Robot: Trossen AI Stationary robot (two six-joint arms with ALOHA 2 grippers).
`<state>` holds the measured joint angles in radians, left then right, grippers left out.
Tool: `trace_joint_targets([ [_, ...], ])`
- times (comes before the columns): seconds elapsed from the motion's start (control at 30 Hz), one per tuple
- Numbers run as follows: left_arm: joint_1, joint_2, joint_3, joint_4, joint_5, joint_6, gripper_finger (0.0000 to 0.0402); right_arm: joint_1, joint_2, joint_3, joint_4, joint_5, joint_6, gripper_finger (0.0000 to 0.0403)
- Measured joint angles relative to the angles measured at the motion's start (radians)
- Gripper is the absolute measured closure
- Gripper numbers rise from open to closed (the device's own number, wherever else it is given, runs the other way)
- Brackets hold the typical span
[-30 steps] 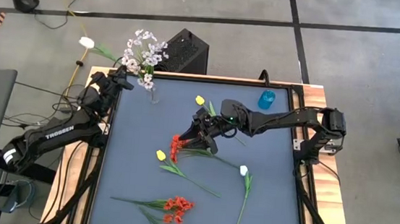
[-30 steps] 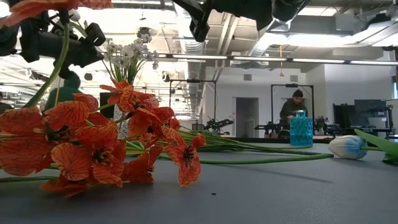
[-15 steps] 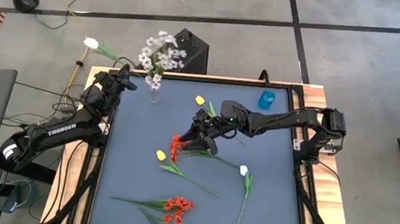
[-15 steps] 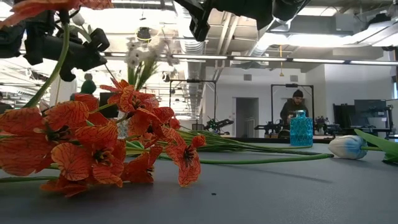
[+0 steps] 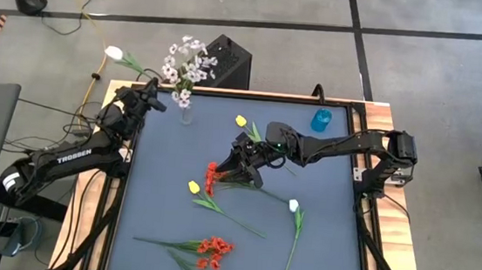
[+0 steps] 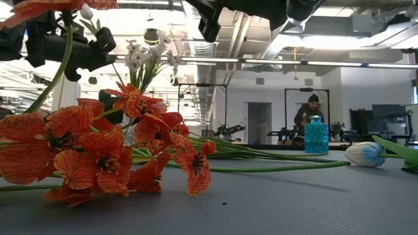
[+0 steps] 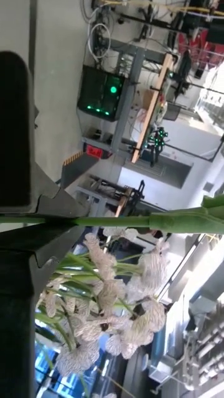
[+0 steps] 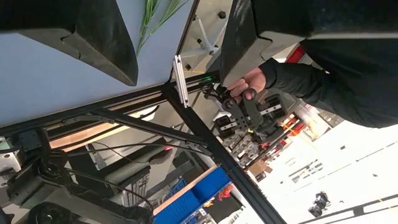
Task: Sort flowers into vase by color
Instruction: Put the top white tulip flower into the transparent vase
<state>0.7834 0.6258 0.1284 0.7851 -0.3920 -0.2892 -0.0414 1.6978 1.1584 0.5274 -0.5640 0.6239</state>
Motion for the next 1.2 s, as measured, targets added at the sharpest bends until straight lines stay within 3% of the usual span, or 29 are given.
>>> trace_joint_targets([
  [0.5, -0.017, -0.064, 0.0, -0.015, -0.025, 0.069, 0.0401, 0.0, 0.0, 0.0, 0.0, 0.0, -0.003, 0.0148],
  [0.83, -0.017, -0.088, 0.0, -0.096, 0.003, 0.011, 0.0401, -0.001, 0.0, 0.0, 0.0, 0.022, -0.055, 0.0148],
  [1.1, -0.017, -0.092, 0.0, -0.097, 0.007, 0.023, 0.0401, -0.02, 0.004, 0.0, -0.116, 0.255, -0.281, 0.0148],
  [1.2, -0.017, -0.092, 0.0, -0.117, 0.012, 0.033, 0.0401, -0.049, 0.012, -0.001, -0.121, 0.269, -0.27, 0.0148],
])
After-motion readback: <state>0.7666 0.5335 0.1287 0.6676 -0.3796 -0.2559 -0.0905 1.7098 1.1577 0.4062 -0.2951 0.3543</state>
